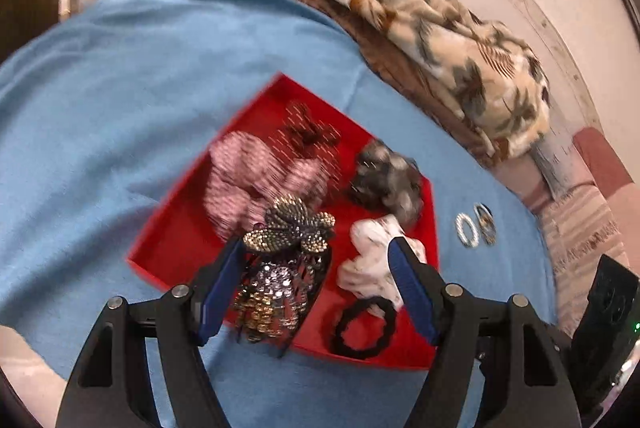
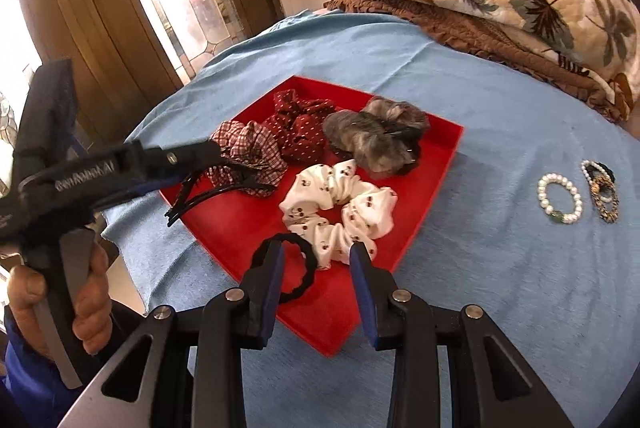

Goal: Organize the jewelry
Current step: 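Carry the hair clip and hair tie into the red tray and release, then move both open grippers toward the pearl bracelet on the sheet, then grasp the pearl bracelet with the left gripper while the right grasps the gold leopard-print bracelet, then carry both bracelets into the red tray and open both grippers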

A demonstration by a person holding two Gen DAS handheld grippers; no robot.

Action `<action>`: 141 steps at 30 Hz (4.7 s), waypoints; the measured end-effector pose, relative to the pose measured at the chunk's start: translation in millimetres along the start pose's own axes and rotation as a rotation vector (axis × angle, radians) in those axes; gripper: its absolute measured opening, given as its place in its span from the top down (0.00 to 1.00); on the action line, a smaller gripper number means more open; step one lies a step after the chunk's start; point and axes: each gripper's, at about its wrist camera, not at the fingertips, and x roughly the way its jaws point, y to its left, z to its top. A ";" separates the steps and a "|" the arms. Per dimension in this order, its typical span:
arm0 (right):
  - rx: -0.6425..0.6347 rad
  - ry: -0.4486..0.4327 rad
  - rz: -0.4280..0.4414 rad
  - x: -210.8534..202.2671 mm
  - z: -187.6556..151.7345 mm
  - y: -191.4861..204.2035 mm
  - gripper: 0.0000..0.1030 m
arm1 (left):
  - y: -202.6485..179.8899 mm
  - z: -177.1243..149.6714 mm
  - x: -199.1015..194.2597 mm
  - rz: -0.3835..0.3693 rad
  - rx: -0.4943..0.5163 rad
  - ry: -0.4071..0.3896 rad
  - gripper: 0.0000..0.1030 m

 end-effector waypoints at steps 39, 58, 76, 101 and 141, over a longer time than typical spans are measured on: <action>0.452 -0.098 -0.301 -91.9 -44.9 -267.1 0.59 | -248.7 -9.1 60.5 0.021 0.398 -0.010 0.32; 0.532 -0.053 -0.246 -17.0 -2.8 -333.8 0.58 | -245.2 3.6 237.0 0.144 0.304 0.151 0.59; 0.524 -0.058 -0.275 -34.7 -15.7 -320.8 0.92 | -276.0 -27.9 212.7 0.140 0.514 0.108 0.91; 0.338 -0.119 -0.191 -92.2 -13.8 -177.9 0.92 | -226.4 -13.5 19.7 0.015 0.488 -0.052 0.91; 0.117 0.075 -0.107 71.4 68.5 -54.0 0.92 | -54.2 79.8 101.7 0.150 0.209 0.056 0.91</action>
